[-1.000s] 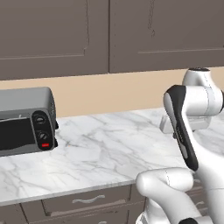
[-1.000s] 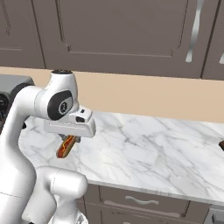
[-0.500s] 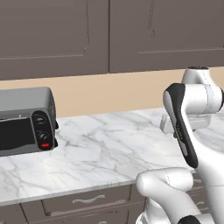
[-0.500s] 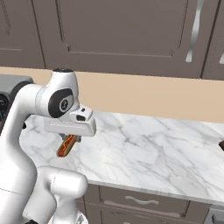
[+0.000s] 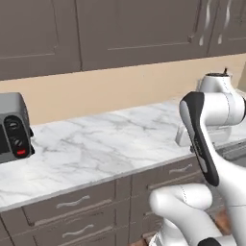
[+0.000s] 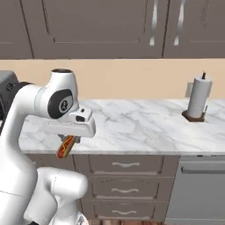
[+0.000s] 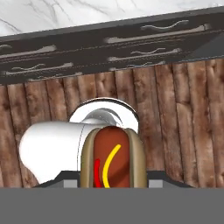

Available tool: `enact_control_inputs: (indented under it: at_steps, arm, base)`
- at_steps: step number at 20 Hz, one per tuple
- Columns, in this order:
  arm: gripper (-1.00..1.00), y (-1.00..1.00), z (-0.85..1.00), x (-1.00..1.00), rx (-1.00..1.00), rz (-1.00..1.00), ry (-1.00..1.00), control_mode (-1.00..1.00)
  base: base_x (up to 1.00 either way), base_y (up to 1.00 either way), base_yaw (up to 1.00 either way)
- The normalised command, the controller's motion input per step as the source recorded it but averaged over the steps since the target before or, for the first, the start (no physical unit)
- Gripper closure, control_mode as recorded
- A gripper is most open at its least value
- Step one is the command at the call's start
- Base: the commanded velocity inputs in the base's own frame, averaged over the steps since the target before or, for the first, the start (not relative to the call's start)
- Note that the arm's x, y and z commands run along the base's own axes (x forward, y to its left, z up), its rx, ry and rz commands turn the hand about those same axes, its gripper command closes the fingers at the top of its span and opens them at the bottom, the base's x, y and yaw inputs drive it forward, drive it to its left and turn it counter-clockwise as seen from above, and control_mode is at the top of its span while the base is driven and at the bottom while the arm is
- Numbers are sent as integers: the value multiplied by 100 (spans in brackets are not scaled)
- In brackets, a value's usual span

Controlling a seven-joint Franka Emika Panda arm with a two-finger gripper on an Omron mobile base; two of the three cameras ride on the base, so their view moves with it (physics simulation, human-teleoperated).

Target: Store the hot dog in the freezer for long-term storage. Close the freezer door after placing the cooked food.

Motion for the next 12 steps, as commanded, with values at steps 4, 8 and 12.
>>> enact_control_inputs:
  at_steps: [4, 8, 12]
  arm:
    - [100, 0, 0, 0, 0, 0, 0, 100]
    - [100, 0, 0, 0, 0, 0, 0, 100]
    - [100, 0, 0, 0, 0, 0, 0, 100]
  base:
    - [-42, -9, -79]
    - [-12, -4, -89]
    - [-6, -8, -90]
